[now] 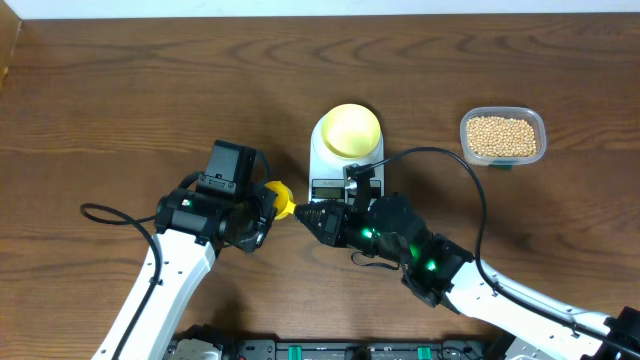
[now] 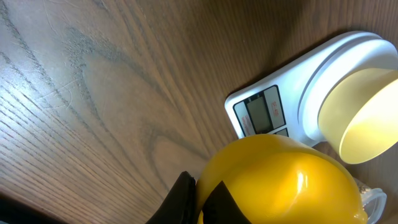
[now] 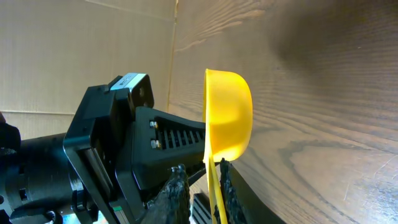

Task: Scoop item into bowl and weigh 50g on scale
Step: 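Grasp the scoop handle with the right gripper, release the left gripper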

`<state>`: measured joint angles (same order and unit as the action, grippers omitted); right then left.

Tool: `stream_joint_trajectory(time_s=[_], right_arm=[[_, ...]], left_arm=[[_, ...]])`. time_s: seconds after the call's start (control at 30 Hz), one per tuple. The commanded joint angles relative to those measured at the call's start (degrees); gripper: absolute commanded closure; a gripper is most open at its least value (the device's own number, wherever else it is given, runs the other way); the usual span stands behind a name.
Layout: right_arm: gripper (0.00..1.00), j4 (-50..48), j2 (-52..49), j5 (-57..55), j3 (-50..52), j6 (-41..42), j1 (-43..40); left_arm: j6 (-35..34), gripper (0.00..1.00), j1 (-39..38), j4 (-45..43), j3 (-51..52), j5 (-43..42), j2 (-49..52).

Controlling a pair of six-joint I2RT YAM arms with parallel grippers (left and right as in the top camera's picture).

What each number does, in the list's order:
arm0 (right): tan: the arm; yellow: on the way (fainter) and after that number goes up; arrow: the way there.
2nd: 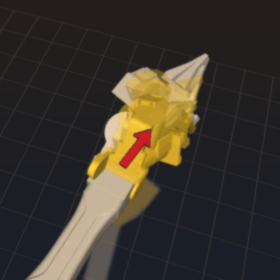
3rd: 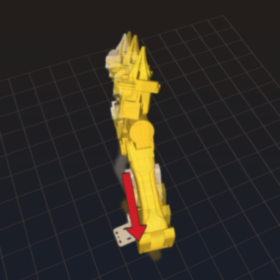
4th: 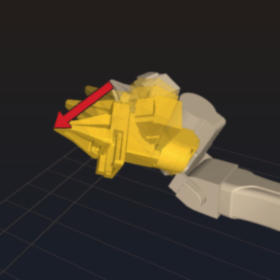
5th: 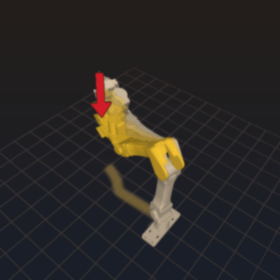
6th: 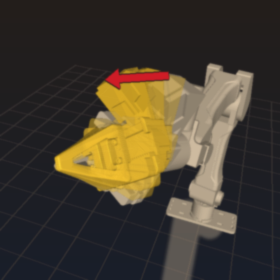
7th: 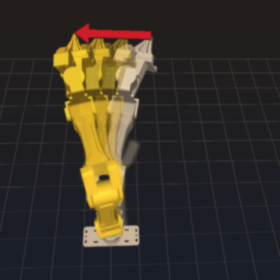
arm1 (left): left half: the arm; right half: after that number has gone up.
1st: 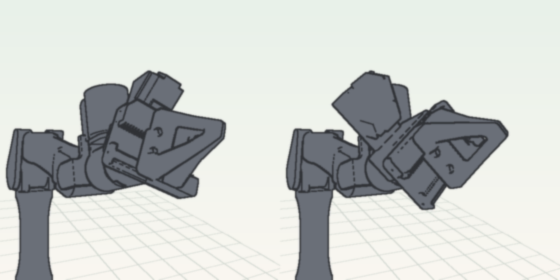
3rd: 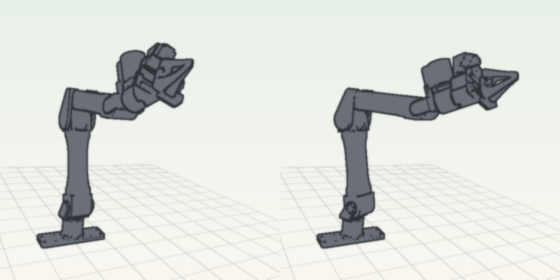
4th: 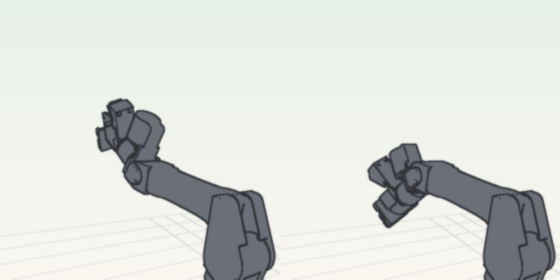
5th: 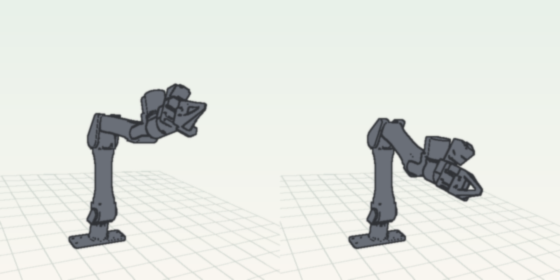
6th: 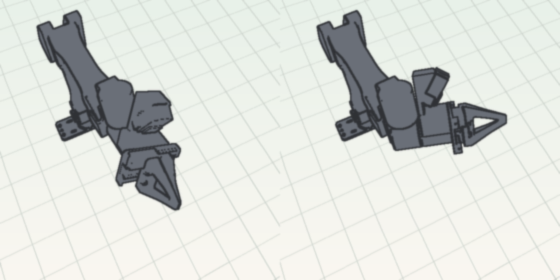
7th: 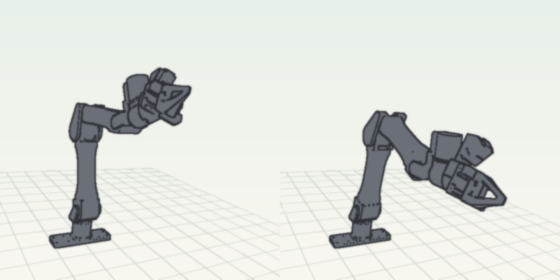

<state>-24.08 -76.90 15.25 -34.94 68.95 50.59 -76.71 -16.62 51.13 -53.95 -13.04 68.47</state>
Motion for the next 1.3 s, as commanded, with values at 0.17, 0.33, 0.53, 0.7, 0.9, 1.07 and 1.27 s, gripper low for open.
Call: stream_joint_trajectory(time_s=[0.17,0.33,0.53,0.7,0.9,1.07,1.27], right_arm=[[0.89,-0.13,-0.37,-1.42,-0.85,0.24,0.42],[0.89,-0.11,-0.37,-1.42,-0.85,0.22,0.42],[0.90,-0.11,-0.37,-1.42,-0.85,0.22,0.42],[0.92,0.59,-0.37,-1.31,-0.85,0.24,0.52],[0.91,1.20,-0.37,-0.61,-0.85,0.22,0.52],[0.91,1.40,-0.37,-0.11,-0.85,0.22,0.52],[0.96,1.33,-0.37,-0.04,-0.85,0.22,0.52]], left_arm=[[0.52,0.93,-0.24,0.48,0.28,0.44,-0.31],[1.25,0.93,-0.24,0.42,0.28,0.09,-0.31],[3.61,0.93,-1.62,0.22,0.28,0.20,-0.31],[3.61,0.93,-1.73,-0.02,0.28,0.22,-0.31],[7.08,0.93,-1.73,-1.07,0.28,1.86,-0.31],[9.66,0.93,-1.73,-1.49,0.28,2.14,-0.31],[9.64,0.93,-1.73,-1.49,0.28,2.14,-0.07]])
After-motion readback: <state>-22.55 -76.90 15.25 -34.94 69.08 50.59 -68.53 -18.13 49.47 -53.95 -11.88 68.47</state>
